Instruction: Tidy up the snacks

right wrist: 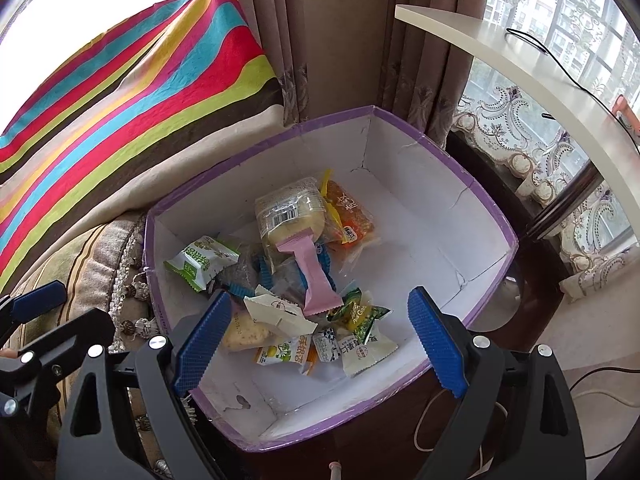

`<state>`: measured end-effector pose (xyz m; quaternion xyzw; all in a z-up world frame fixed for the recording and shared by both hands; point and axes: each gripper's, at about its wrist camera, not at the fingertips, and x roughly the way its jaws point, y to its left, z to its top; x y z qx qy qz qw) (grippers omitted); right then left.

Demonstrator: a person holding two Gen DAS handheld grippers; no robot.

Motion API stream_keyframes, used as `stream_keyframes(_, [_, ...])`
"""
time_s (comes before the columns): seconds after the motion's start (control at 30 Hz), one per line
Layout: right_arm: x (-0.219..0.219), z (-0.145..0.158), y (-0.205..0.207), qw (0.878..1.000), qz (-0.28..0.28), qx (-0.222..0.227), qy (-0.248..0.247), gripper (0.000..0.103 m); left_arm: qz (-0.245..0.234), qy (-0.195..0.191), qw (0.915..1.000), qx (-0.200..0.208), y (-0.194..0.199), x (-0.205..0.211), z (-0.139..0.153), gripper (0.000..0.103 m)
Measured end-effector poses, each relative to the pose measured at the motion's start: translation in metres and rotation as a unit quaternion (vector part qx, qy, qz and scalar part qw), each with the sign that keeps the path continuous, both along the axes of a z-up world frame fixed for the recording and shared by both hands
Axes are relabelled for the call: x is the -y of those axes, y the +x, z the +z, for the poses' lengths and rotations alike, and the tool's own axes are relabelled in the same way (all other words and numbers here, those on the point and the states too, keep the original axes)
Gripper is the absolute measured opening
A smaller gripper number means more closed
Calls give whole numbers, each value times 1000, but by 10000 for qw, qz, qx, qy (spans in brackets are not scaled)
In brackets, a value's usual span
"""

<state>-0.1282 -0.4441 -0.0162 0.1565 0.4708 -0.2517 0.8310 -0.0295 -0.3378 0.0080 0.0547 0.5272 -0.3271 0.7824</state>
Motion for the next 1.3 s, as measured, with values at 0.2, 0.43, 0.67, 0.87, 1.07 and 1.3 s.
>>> stream_keyframes(0.2, [0,-3,-1,10000,-12,-30,25,86,152,-153,9997,-148,6,-2,-4,101])
stream_keyframes(0.43, [0,-3,-1,10000,-12,-31,32,86,129,-52,9999,-91,5,1,-4,101])
stream_keyframes(0.67, [0,-3,-1,10000,-22,-25,45,86,130,-49,9999,-91,5,1,-4,101])
stream_keyframes(0.87, [0,-4,-2,10000,-25,-28,46,86,128,-48,9999,-90,5,1,-4,101])
stream_keyframes(1.07, [0,-4,-1,10000,-21,-27,47,86,132,-49,9999,-92,5,1,-5,101])
stream_keyframes(1.3, [0,-4,-2,10000,-24,-29,47,86,134,-49,9999,-94,5,1,-5,101])
